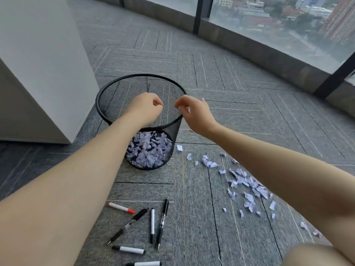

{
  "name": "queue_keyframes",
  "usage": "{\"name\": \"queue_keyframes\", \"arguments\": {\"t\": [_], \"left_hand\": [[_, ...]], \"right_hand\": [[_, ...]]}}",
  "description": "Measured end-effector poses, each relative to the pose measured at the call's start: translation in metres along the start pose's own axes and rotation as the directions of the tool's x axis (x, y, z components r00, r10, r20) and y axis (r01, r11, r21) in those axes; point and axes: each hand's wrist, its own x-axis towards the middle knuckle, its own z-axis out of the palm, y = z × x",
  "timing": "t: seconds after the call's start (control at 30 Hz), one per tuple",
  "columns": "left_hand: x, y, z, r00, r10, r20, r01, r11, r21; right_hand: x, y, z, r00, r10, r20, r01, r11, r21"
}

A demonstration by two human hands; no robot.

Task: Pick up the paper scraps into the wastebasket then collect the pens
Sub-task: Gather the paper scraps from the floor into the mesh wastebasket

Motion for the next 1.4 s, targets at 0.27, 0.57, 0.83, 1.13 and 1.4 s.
{"name": "queue_keyframes", "arguments": {"t": [0.27,0.57,0.83,1.13,1.4], "left_hand": [[-0.027,0.077,0.085,0.880,0.416,0.230,-0.428,0.904,0.002],[-0.091,0.085,0.230,0.530,0.328,0.782,-0.686,0.708,0.168],[-0.149,0.117,0.328,0.796,-0.049,0.603,-0.130,0.960,0.249],[-0.153,0.092,0.347,0.844,-0.203,0.496,0.190,0.979,0.077],[-0.166,0.083,0.352,0.914,-0.292,0.282,0.271,0.956,0.110]], "right_hand": [[-0.167,0.126,-0.044,0.809,0.553,-0.199,-0.499,0.825,0.266],[-0.370,0.234,-0.061,0.241,0.905,-0.351,-0.867,0.363,0.341],[-0.382,0.282,-0.075,0.164,0.922,-0.351,-0.950,0.243,0.194],[-0.391,0.307,-0.085,0.260,0.911,-0.321,-0.889,0.356,0.289],[-0.378,0.304,-0.074,0.394,0.908,-0.143,-0.877,0.418,0.239]]}}
